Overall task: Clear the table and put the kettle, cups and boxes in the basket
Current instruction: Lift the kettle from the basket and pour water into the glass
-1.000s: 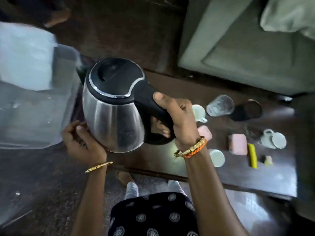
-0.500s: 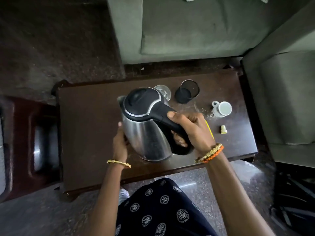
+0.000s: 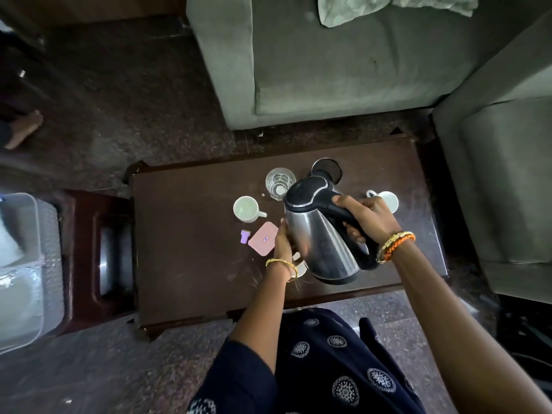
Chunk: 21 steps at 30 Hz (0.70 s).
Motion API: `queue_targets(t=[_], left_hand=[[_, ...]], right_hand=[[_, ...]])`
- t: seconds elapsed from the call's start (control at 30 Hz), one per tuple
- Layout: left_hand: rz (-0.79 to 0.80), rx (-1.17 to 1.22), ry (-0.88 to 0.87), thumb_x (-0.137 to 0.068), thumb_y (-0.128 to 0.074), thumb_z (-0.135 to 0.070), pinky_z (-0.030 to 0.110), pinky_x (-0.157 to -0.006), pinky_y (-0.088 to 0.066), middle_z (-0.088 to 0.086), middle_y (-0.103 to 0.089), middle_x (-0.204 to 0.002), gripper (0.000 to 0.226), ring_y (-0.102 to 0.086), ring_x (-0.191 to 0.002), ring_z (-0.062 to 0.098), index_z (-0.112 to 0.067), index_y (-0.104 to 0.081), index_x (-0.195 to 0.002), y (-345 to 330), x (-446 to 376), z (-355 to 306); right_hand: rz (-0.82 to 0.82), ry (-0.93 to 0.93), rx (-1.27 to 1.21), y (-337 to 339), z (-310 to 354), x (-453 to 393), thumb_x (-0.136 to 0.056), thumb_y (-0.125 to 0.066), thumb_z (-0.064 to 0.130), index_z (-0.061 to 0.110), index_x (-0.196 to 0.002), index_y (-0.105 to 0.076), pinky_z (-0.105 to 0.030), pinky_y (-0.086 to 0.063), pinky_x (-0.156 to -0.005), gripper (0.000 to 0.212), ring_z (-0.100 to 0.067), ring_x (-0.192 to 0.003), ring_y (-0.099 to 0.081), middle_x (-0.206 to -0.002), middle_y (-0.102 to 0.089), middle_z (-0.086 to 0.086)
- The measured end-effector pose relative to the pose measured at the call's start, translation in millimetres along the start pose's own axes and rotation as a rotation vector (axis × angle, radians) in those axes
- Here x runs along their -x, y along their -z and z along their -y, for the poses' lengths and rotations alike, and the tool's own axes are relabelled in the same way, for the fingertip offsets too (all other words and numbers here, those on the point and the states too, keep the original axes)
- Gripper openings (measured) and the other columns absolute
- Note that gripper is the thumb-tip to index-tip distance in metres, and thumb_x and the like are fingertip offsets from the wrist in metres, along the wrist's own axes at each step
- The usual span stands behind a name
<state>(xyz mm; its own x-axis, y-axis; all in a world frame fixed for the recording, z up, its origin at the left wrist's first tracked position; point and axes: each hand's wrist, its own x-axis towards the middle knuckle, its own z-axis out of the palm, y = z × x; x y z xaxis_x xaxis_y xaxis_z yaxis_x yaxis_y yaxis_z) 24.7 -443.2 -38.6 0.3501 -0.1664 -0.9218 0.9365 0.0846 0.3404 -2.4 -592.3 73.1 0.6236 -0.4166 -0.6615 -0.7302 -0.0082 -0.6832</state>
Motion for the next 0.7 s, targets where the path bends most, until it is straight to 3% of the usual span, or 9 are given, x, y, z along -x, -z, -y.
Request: queue_targets(t=[0.13,0.27,0.5,0.7], left_hand=[[-0.031,-0.006,0.024,-0.087,-0.037,-0.063,0.038,-0.091,-0.045,0.005,-0.063,-0.122,0.056,-0.057,-0.109,0.023,-0.019,-0.060,-0.113,-5.1,-4.9,-7.1],[0.000,0.055,0.035,-0.089,-0.027,-0.067,0.038,-0.092,-0.047,0.008,-0.064,-0.118,0.063,-0.059,-0.098,0.023,-0.018,-0.059,-0.111,-7.0,-12.6,-15.0],[0.031,0.129,0.061,-0.092,-0.024,-0.062,0.038,-0.081,-0.046,0.011,-0.062,-0.081,0.062,-0.057,-0.085,0.027,-0.010,-0.055,-0.109,-22.1,-12.0,-23.9],[0.041,0.128,0.049,-0.092,-0.024,-0.062,0.039,-0.089,-0.046,0.018,-0.063,-0.117,0.066,-0.059,-0.098,0.029,-0.009,-0.058,-0.109,-28.5,-19.9,-26.4]], right_hand=[[-0.028,-0.040,0.008,-6.3,4.9,-8.6,-0.061,-0.067,0.062,0.008,-0.045,-0.059,-0.023,-0.034,-0.037,0.057,-0.021,-0.032,-0.041,-0.038,-0.051,-0.008],[-0.055,-0.075,0.044,-19.2,22.7,-15.8,-0.060,-0.067,0.062,0.002,-0.051,-0.061,-0.023,-0.037,-0.036,0.061,-0.021,-0.032,-0.043,-0.039,-0.054,-0.009],[-0.096,-0.132,0.135,-23.5,48.8,-29.2,-0.059,-0.064,0.060,0.008,-0.047,-0.058,-0.019,-0.033,-0.033,0.053,-0.018,-0.028,-0.042,-0.036,-0.052,-0.005],[-0.126,-0.178,0.141,-22.2,64.3,-35.3,-0.060,-0.064,0.056,0.007,-0.056,-0.058,-0.017,-0.033,-0.033,0.050,-0.016,-0.026,-0.040,-0.035,-0.052,-0.003]])
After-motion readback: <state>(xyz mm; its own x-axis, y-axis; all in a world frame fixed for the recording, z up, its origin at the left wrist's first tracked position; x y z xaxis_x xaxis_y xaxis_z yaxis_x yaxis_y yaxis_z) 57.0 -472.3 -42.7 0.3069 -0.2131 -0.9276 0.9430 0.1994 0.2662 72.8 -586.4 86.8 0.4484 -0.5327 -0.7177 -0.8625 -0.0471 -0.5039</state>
